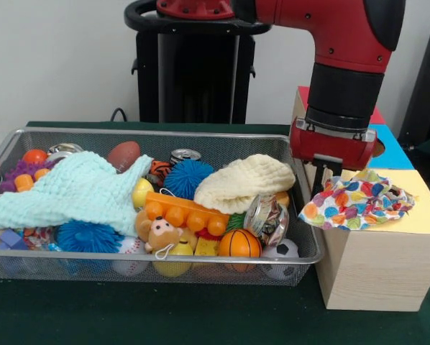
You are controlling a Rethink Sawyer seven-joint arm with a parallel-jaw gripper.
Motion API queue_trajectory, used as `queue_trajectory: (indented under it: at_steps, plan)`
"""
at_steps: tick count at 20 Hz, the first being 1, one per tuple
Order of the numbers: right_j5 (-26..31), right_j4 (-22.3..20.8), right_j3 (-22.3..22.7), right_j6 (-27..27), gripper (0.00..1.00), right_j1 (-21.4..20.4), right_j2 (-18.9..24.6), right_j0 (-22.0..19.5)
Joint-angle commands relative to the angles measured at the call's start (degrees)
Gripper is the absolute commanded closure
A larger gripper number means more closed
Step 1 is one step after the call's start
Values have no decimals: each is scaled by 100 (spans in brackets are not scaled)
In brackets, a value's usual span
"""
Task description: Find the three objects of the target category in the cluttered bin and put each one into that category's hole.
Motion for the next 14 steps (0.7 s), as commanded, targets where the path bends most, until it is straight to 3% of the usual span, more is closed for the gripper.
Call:
queue_trajectory:
  at_steps: [1,6,14]
  plan:
    - [574,192,623,1002,100,-364,927,-81]
    - [86,292,761,1121,100,-509,1224,-146]
    - [-541,400,678,1414,100,-517,1291,-4]
